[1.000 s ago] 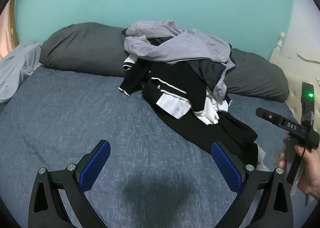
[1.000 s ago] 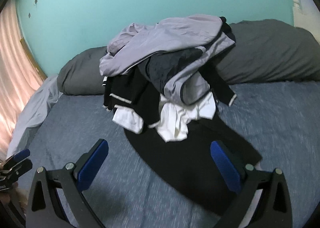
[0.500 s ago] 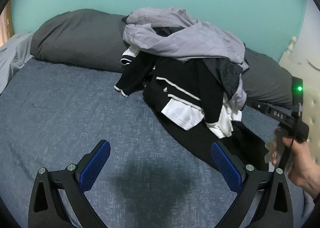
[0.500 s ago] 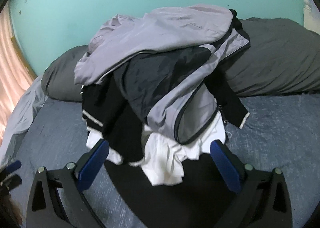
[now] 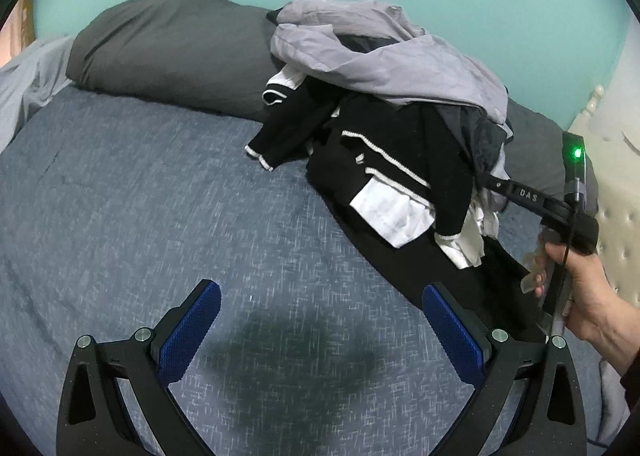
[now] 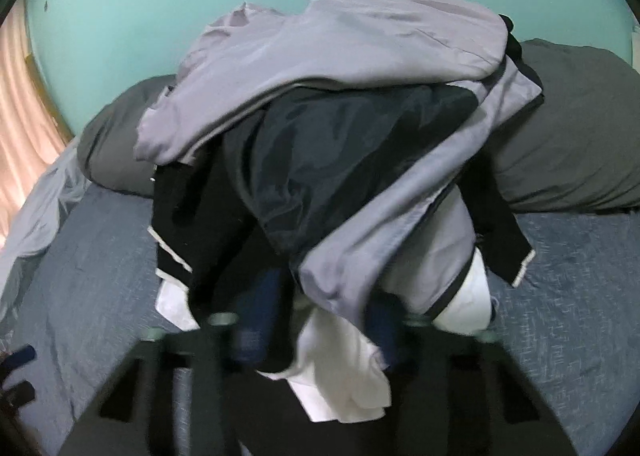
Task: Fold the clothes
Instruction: 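Close the right gripper on the lavender jacket's black hem and pull it out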
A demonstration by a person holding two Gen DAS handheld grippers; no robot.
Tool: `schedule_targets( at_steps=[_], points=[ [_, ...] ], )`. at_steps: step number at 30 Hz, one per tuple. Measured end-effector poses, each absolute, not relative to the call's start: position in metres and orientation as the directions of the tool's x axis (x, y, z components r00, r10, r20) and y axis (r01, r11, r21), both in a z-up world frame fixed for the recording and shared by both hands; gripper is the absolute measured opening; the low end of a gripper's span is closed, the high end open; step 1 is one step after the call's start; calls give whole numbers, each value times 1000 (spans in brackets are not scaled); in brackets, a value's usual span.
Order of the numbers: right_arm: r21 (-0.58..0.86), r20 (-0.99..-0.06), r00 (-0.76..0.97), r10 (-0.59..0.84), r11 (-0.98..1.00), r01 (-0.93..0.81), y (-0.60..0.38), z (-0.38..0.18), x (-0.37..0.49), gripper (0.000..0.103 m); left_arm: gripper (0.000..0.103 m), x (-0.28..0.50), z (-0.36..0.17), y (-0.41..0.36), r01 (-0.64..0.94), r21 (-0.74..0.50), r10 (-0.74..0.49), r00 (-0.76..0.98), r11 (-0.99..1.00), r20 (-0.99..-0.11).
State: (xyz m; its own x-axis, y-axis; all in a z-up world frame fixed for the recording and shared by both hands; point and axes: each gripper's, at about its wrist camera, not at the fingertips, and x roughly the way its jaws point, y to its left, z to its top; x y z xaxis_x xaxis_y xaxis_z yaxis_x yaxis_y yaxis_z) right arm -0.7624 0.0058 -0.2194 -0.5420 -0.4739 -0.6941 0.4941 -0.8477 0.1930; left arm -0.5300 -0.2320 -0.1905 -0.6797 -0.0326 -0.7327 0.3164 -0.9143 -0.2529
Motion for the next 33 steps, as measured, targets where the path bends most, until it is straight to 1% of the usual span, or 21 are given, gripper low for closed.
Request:
schedule_targets(
  at_steps=[2,3,6,11,19,24,29,33],
  points=[
    [198,-679,-547,-489,-841,504,8,-213,-758,7,103,-528,-193,-231,315,-253,-31,-678,-915,-735],
    [201,-667,-552,-500,-834,513,10,-208,-754,6,103,-527,-194,-230,313,-255,-27,-677,-915,-735],
    [201,-637,-557,-533,-813,547,16,-195,-742,5,103,-523,-194,-226,311,-269,-16,-681,-912,-732],
    [242,-580,-538,-612,-760,604,29,-173,-710,4,103,-506,-189,-215,313,-287,-11,-693,-905,-720],
    [293,-468,-472,-747,-636,714,48,-133,-613,3,103,-457,-171,-194,300,-306,-5,-721,-904,-693],
    [361,-426,-420,-801,-577,733,67,-132,-545,3,103,-417,-163,-176,291,-300,-10,-732,-909,-681],
    [413,-418,-394,-818,-558,720,87,-149,-489,3,103,-380,-165,-161,294,-275,-27,-727,-915,-686],
    [449,-401,-378,-834,-539,713,101,-163,-449,3,103,-354,-171,-152,289,-292,-14,-732,-912,-681]
  ],
)
